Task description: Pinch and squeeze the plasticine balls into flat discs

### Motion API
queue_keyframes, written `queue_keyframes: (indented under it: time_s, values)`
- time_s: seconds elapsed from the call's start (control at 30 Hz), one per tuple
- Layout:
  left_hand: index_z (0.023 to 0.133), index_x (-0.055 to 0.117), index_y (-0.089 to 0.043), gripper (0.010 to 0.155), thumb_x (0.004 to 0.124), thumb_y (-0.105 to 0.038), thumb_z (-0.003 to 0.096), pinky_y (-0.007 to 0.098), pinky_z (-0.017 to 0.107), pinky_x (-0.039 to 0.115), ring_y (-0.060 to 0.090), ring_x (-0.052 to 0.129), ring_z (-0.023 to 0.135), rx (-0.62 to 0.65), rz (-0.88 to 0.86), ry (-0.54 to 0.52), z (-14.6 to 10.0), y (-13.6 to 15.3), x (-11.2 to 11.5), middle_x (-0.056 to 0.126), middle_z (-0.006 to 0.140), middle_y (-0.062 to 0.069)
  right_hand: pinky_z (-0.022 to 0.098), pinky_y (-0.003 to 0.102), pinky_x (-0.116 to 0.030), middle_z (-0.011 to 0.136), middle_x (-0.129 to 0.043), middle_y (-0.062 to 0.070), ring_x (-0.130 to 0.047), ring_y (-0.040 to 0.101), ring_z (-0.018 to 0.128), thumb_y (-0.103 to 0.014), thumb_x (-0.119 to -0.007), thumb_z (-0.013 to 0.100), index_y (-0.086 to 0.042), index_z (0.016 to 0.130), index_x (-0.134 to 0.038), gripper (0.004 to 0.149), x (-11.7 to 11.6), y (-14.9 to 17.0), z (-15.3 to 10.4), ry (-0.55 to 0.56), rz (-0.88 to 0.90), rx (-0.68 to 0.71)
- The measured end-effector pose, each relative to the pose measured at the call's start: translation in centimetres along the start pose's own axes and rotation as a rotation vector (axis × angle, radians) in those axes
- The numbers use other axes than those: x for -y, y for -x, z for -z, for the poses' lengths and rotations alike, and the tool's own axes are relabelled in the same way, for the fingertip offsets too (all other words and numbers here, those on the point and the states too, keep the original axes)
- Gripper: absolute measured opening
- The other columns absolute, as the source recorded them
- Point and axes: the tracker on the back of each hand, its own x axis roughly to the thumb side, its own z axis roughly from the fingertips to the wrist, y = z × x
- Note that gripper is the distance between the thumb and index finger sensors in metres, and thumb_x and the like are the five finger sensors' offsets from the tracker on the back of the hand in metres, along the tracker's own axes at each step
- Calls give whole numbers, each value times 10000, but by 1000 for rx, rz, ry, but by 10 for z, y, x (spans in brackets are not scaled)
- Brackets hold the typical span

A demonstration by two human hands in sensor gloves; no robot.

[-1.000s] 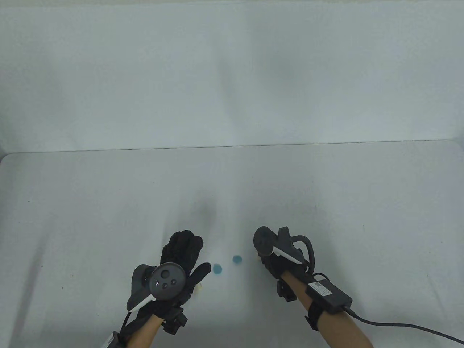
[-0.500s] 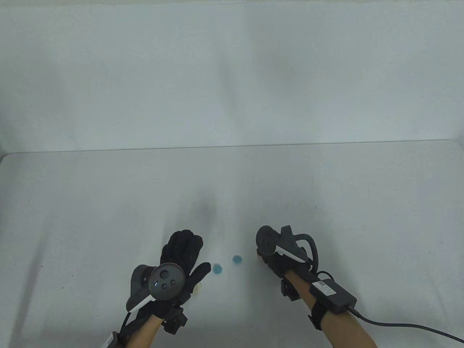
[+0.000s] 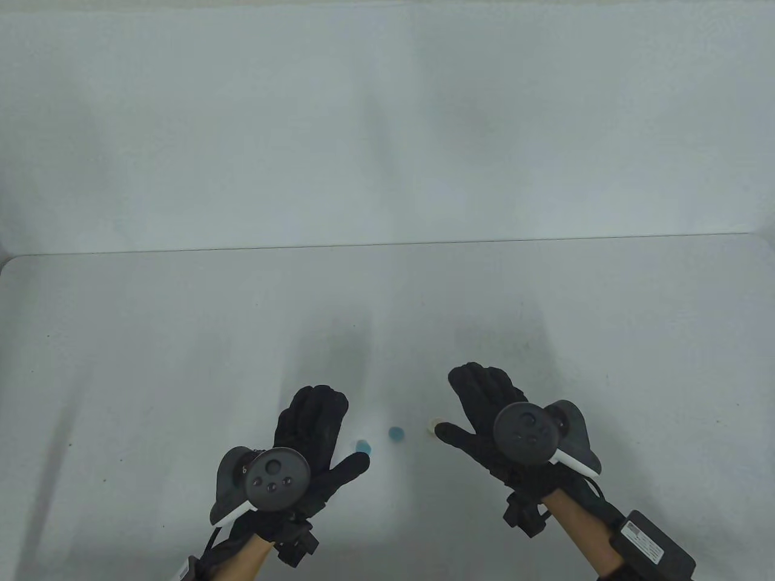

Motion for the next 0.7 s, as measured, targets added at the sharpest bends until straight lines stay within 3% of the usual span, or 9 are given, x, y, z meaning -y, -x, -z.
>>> queue_keyframes:
  time_s: [0.17,0.7]
  values:
    - [1168,377,-25,912,575,-640,524,672,731,386,586,341,1076,29,46,6,0,-9,1,356,1183,298,700,764,-372,1239,-305,178,-306,555,1099,-705,-523,533,-131,1180,-313,890,0,6,-21,46,-149,15]
    - [1168,365,-19,917,579,-635,524,672,732,370,591,310,1073,27,132,34,2,-11,8,329,1183,304,696,778,-328,1241,-261,181,-262,562,1097,-722,-509,524,-132,1180,-279,911,-16,19,-31,17,-184,21]
